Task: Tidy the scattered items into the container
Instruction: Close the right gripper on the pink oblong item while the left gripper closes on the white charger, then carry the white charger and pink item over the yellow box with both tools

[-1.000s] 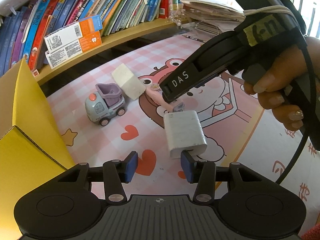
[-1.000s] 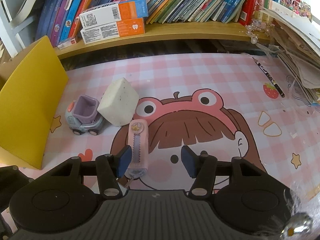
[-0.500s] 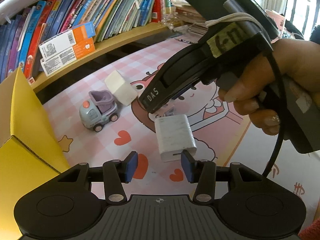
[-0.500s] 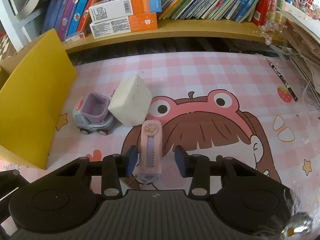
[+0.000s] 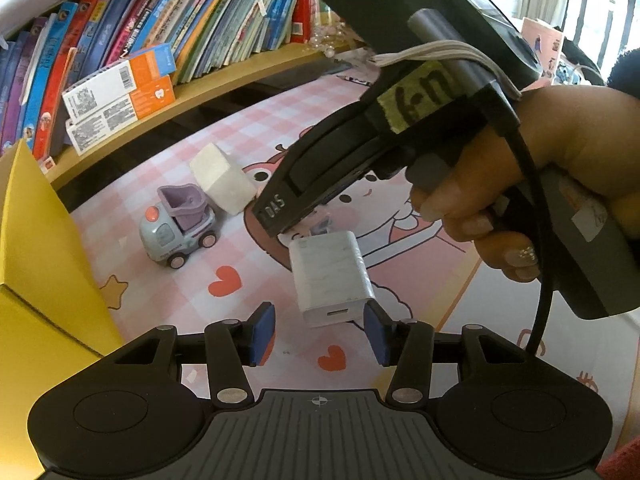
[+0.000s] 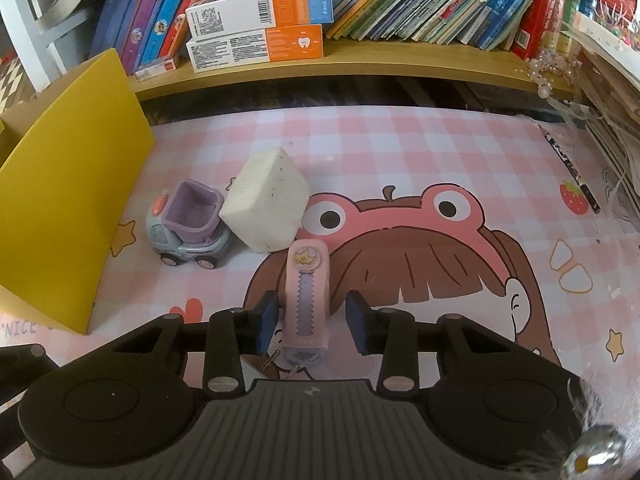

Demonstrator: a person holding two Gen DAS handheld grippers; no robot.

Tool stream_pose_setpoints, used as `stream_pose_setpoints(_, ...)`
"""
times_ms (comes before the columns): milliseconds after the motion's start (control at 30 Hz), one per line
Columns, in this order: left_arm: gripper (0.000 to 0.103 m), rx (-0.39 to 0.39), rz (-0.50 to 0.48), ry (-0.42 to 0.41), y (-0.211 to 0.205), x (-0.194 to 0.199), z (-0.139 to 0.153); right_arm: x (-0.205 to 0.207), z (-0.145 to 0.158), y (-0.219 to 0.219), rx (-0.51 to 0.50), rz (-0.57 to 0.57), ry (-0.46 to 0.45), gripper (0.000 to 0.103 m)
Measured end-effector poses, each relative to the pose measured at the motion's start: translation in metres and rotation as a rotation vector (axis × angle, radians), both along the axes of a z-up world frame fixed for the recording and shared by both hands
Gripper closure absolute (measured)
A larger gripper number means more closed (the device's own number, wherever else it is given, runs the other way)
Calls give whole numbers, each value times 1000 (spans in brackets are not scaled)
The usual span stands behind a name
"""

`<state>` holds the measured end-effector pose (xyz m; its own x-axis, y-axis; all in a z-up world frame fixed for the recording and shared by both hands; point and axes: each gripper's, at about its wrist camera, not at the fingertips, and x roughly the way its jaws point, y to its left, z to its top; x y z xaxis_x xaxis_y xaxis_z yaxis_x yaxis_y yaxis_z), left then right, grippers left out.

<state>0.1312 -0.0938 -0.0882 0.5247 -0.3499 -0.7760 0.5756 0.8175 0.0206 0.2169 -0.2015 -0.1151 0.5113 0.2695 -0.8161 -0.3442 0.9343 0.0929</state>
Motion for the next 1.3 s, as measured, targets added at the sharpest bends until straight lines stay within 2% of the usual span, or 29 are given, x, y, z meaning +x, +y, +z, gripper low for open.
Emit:
stream_pose_setpoints(267,42,-12,4,14,-9,8,-4,0,0,3,-18,17,-7,68)
stream_pose_setpoints(500,43,-22,32,19,-13,16,-8,0,0,4,-25,12,-9,69)
stream_pose_setpoints(567,44,-27,38,29,-12,18,-10,0,0,5,-29,13,-12,71)
stream_pose_setpoints(633,51,-26,40,35,-11,18,-11,0,0,5,-32,14,-16,72)
stream_pose_setpoints(667,61,-20,33,28,-10,17,-11,0,0,5,-30,15,-17,76)
stream_pose_setpoints(700,61,-11,27,23,-10,17,-11,0,0,4,-29,15,-17,80)
stream_pose_setpoints(967,62,-14,52,35,6,14,-7,-6,6,-4,1,1,-25,80)
stream_pose_setpoints(1300,62,-27,78,-32,27,-7,23,-33,44,-22,52,-39,-78,80)
